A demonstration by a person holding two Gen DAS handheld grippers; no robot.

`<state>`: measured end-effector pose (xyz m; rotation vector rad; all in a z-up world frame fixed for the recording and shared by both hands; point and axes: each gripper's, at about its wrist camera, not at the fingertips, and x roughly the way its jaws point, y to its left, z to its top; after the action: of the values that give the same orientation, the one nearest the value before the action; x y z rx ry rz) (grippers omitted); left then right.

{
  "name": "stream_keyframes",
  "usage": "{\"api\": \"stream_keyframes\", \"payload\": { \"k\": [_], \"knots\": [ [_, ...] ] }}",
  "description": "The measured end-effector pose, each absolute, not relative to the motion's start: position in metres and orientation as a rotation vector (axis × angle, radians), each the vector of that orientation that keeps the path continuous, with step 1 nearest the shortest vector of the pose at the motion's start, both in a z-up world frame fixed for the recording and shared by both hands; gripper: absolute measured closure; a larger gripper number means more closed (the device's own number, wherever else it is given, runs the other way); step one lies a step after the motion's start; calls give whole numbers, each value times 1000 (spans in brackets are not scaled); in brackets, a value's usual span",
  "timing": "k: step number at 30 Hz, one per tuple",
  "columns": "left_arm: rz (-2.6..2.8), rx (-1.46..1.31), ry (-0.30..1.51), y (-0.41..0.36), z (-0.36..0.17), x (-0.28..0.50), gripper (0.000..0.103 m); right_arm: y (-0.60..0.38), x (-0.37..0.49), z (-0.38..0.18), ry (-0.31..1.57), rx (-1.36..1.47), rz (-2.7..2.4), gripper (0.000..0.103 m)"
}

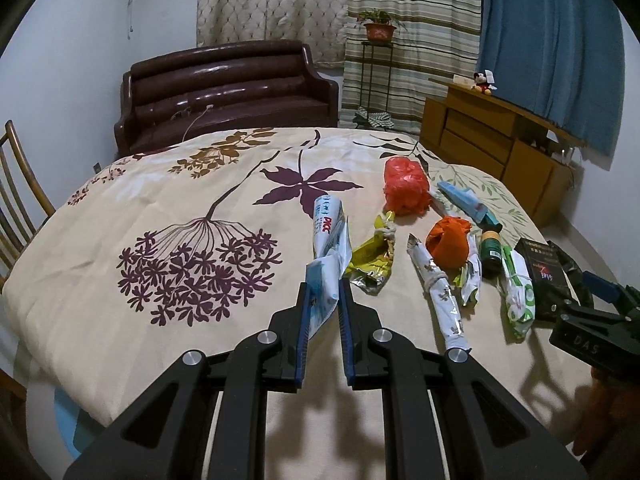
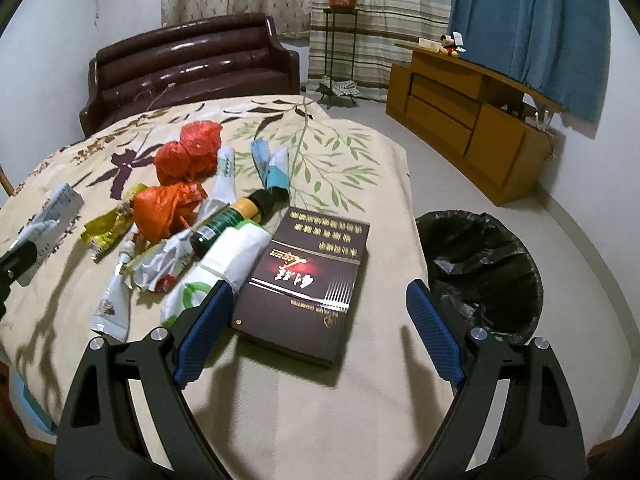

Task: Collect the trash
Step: 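Grasp the dark brown cigarette box with the right gripper while the left gripper holds the tube, then carry the box and tube over the black bin and open both grippers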

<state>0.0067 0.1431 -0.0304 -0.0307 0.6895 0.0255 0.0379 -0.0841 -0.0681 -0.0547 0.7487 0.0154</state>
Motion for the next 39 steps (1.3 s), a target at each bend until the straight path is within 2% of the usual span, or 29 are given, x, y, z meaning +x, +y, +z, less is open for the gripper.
{"api": "stream_keyframes", "payload": {
  "k": [17, 18, 20, 22, 23, 39],
  "knots": [
    [32, -35, 685, 152, -37, 12, 88, -89, 47, -70, 775, -76, -20, 17],
    [32, -33, 684, 151, -38, 13, 88, -89, 48, -71, 780, -77, -21, 18],
    [31, -33, 683, 150, -38, 11, 88, -90, 49, -72, 791, -81, -14, 30],
    [23, -34, 685, 146, -39, 11, 88, -89, 51, -75, 813, -80, -1, 46],
    [20, -34, 685, 146, -39, 11, 88, -89, 51, -76, 818, -78, 4, 49],
    [-99, -25, 622, 95, -15, 5, 88, -126, 39, -51, 723, -36, -21, 49]
  ]
}}
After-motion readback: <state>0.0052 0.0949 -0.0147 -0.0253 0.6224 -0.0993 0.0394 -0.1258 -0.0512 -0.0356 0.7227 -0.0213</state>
